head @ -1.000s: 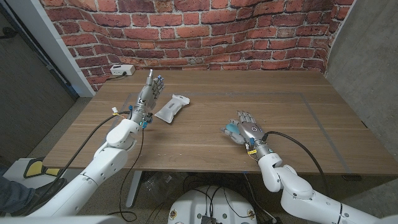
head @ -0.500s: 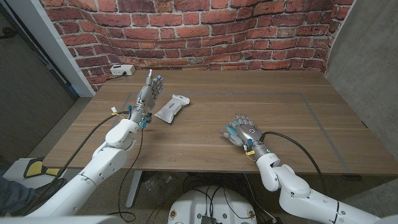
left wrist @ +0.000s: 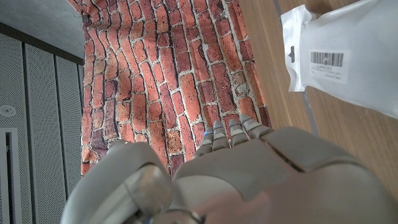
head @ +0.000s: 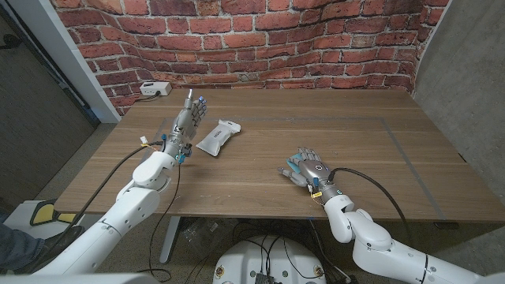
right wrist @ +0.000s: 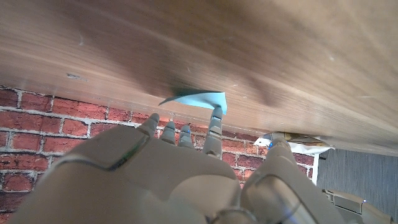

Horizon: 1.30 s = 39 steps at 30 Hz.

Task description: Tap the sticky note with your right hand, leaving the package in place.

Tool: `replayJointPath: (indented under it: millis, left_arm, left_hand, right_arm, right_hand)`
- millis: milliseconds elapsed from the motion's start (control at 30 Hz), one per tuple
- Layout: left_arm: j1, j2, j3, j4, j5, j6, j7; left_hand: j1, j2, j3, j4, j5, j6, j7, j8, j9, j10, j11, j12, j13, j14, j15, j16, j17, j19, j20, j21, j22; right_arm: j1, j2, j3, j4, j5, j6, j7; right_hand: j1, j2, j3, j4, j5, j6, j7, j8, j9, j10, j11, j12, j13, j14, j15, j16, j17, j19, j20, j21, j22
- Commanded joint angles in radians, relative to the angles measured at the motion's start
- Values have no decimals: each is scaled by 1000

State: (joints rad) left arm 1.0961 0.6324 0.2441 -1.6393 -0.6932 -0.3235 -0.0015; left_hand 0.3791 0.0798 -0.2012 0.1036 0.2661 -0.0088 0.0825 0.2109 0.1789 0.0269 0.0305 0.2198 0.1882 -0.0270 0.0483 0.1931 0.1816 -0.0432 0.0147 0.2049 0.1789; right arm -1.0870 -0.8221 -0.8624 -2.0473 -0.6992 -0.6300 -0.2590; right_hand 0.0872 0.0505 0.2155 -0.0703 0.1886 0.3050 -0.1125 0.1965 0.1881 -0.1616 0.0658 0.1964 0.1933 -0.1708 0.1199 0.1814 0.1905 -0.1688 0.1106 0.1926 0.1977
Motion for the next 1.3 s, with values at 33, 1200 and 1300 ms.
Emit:
replayJointPath:
  millis: [33, 1200, 1300]
  left_arm:
    - [2, -6, -3, 16, -9, -10, -9]
    - [-5, -5, -2, 22, -15, -1, -16]
    - [-9, -6, 1, 25, -14, -1, -20]
  left_hand:
    - [-2, 0, -7, -2, -2, 7, -3, -3, 4, 8, 0, -1, 2, 1, 0, -2, 2, -6, 5, -2, 4]
    - [4, 10, -8, -2, -4, 21, -8, -2, 5, 15, 2, -2, 3, 2, -1, -3, 2, -3, 10, 0, 4]
    - [4, 10, -8, -2, -4, 23, -9, -2, 5, 15, 3, -2, 3, 2, -1, -3, 2, -3, 10, 0, 5]
  right_arm:
    - [19, 8, -29, 4, -12, -7, 26]
    - [11, 11, 9, 6, 11, -54, -12]
    - [16, 10, 11, 7, 16, -57, -14]
  right_hand:
    - [6, 10, 4, -4, 5, 0, 1, 3, 5, -3, 1, 6, 3, -142, 6, 7, 3, -204, 3, 7, 4]
    - [14, 11, 7, -9, 3, -28, -1, -5, 5, 4, 2, 16, 4, -124, 6, 15, 2, -187, 11, 19, 4]
    - [13, 10, 7, -9, 3, -30, -1, -5, 6, 5, 3, 17, 4, -120, 6, 16, 3, -184, 10, 21, 4]
